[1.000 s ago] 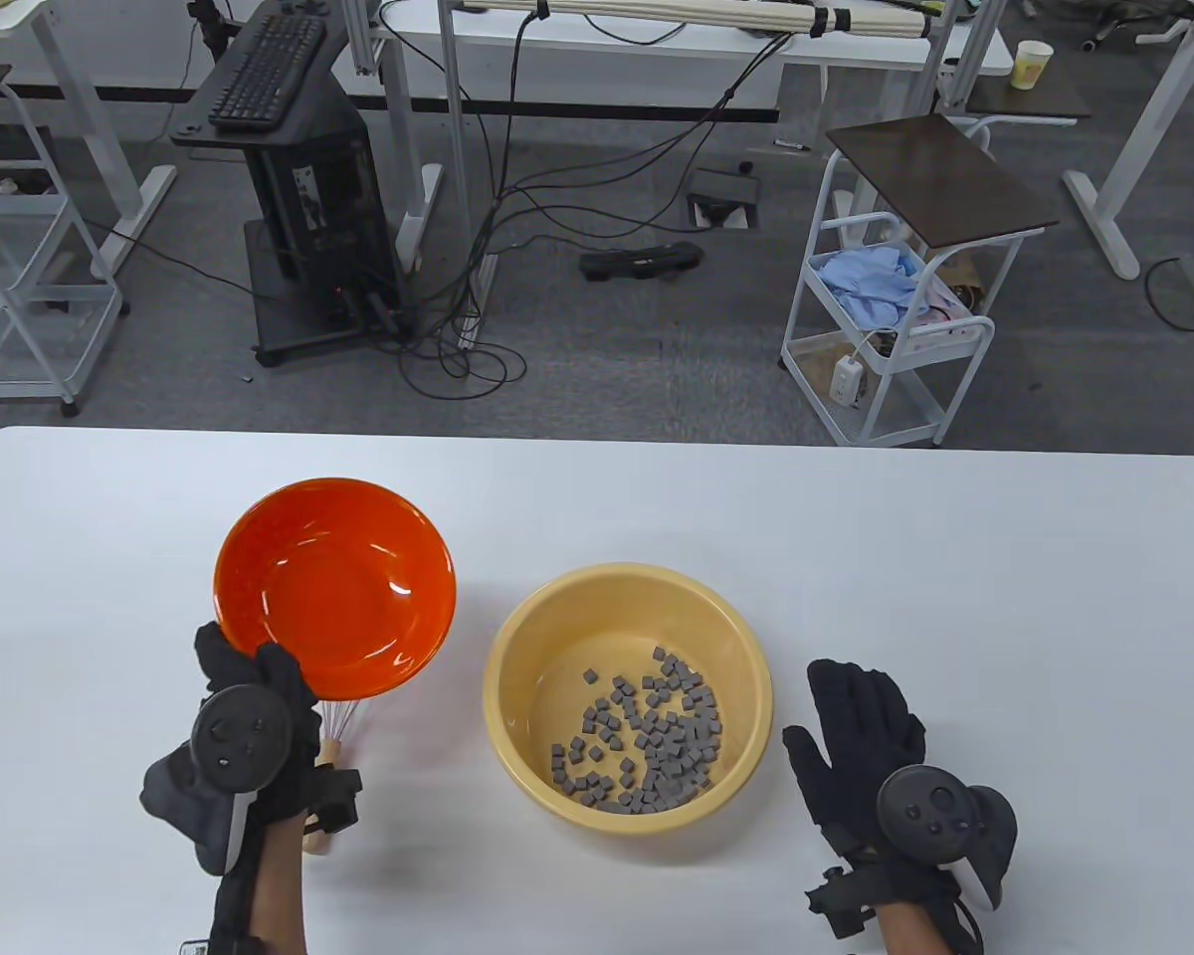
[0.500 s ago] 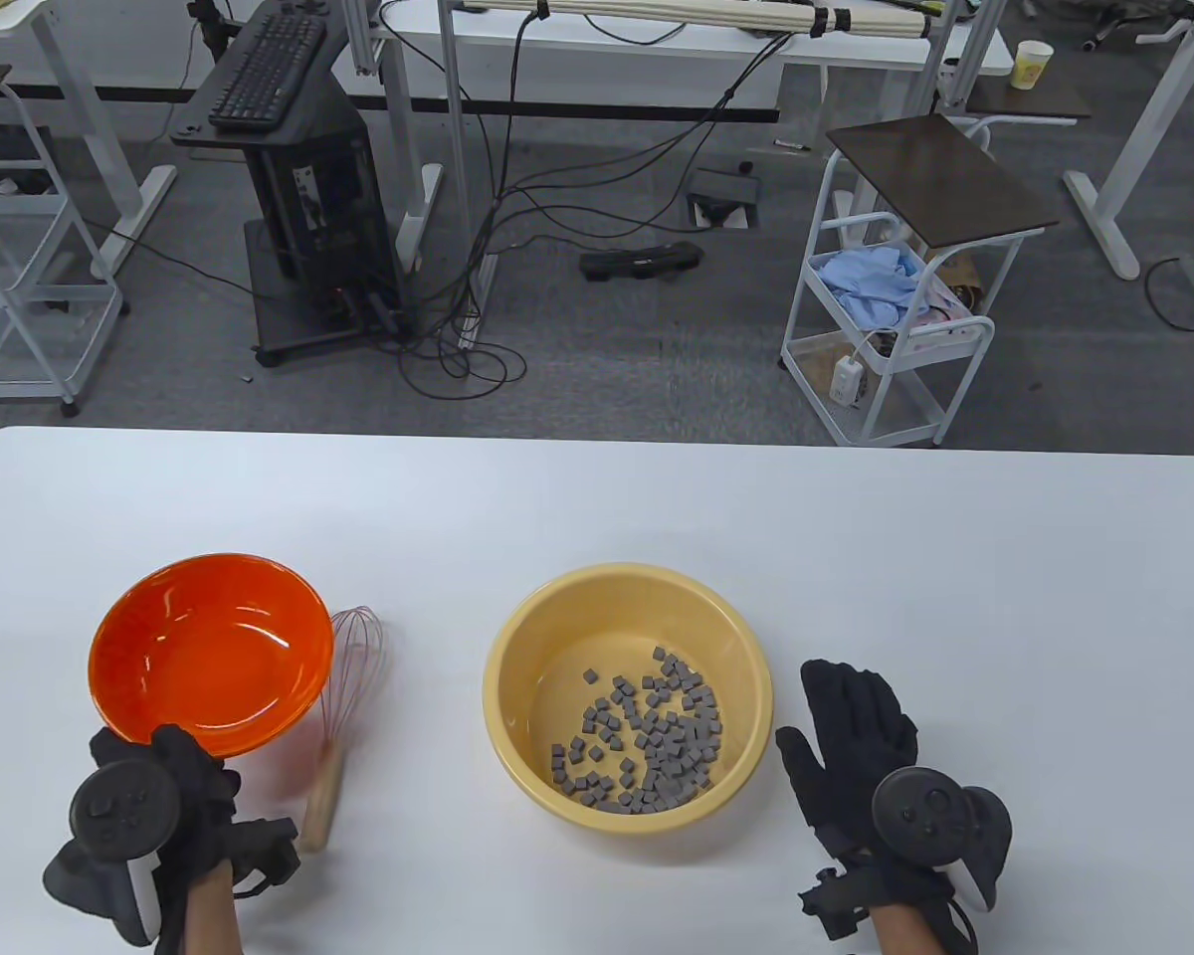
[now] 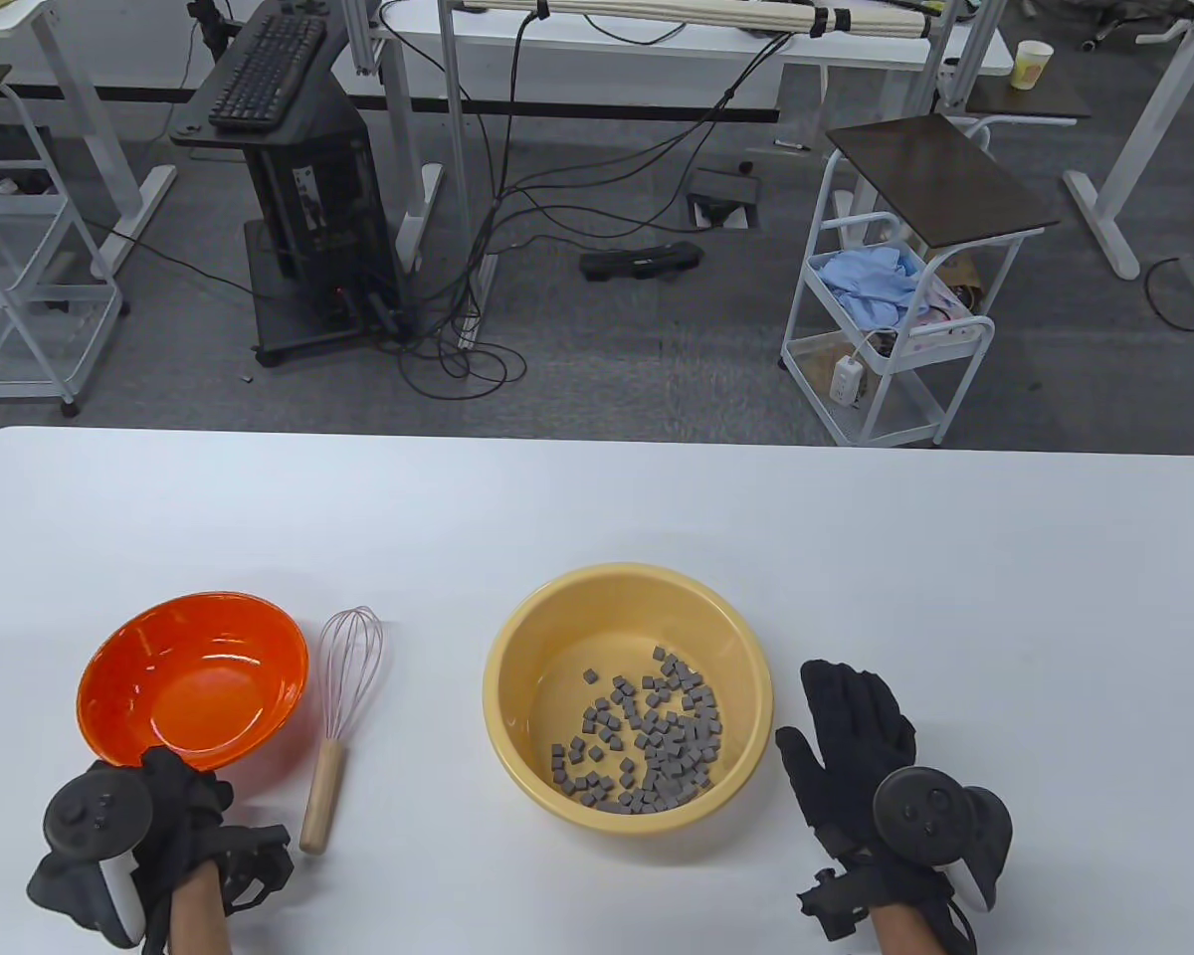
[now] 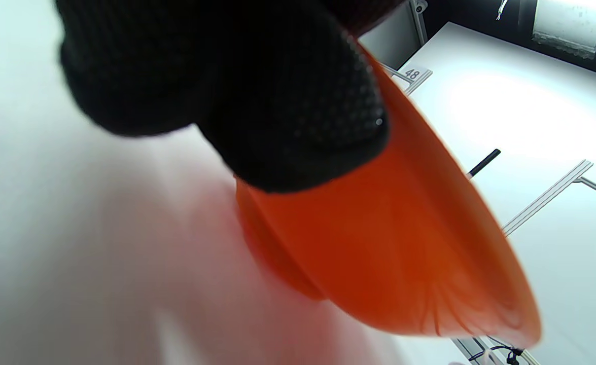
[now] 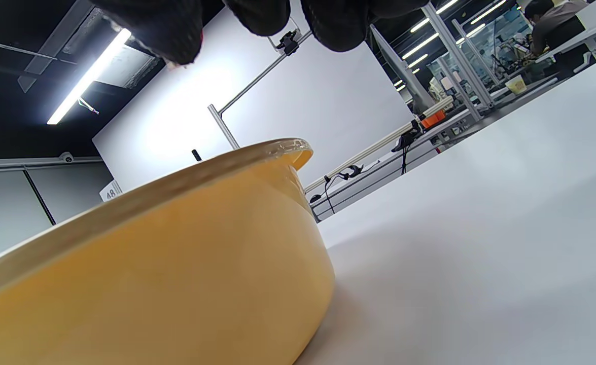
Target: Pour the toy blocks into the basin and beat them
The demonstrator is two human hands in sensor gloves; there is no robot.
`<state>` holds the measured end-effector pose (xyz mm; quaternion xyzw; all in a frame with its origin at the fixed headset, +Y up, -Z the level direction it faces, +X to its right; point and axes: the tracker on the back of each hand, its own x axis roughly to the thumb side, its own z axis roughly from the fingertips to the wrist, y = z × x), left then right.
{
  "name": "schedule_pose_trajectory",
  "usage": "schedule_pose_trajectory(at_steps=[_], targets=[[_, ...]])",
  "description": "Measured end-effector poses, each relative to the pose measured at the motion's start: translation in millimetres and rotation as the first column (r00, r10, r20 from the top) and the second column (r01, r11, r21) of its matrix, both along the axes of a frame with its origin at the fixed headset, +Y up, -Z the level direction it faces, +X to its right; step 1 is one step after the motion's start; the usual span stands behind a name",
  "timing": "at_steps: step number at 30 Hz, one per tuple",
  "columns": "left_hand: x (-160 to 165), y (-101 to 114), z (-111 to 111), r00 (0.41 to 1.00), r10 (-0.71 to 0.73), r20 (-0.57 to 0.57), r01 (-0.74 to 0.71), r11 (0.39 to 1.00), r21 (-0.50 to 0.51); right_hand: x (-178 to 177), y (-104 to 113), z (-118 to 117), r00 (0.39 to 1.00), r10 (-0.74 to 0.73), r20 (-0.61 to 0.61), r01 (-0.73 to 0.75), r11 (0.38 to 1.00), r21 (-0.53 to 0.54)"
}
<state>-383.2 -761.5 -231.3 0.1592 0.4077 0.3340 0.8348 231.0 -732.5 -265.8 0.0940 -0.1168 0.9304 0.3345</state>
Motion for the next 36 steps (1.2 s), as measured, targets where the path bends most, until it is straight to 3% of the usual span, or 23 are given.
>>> schedule_pose_trajectory(at_steps=[4,9,11,14,17,23,27,29,31,33,36], targets=[[-1,-3,-4,1.0,0.011,0.019,-0.011,0.999,-0.031,-1,0,0,1.0,0.004,-0.004,-0.004,1.0,-0.011],[1,2,-5,0.997,-0.054,0.059,0.064,0.98,-0.19,-3,0,0,1.0,0.008,-0.013,-0.008,1.0,-0.017],[2,4,-5,0.994,-0.088,0.063,0.1,0.972,-0.212,-4,-1,0,1.0,0.004,-0.014,-0.004,1.0,-0.019],[8,14,-5,0.979,-0.185,0.089,0.205,0.925,-0.321,-4,-1,0,1.0,-0.001,-0.017,0.0,1.0,-0.019],[24,33,-1,0.925,-0.363,0.117,0.377,0.823,-0.424,-5,0,0,1.0,0.001,-0.016,-0.002,1.0,-0.019],[64,60,-2,0.731,-0.65,0.206,0.681,0.715,-0.159,-5,-1,0,1.0,-0.003,-0.009,0.003,1.0,-0.026],[92,64,-13,0.695,-0.587,0.415,0.663,0.746,-0.055,-5,-2,1,1.0,-0.01,0.001,0.01,0.999,-0.031],[106,60,-22,0.682,-0.495,0.539,0.655,0.741,-0.149,-5,-2,0,1.0,-0.012,0.001,0.012,0.999,-0.033],[118,50,-31,0.686,-0.377,0.622,0.664,0.674,-0.324,-5,-3,0,1.0,-0.016,0.001,0.016,0.999,-0.041],[125,37,-37,0.677,-0.354,0.645,0.685,0.625,-0.376,-5,-4,0,1.0,-0.022,0.0,0.022,0.998,-0.052],[132,18,-45,0.709,-0.261,0.655,0.675,0.519,-0.525,-5,-4,-1,0.999,-0.034,-0.001,0.034,0.998,-0.058]])
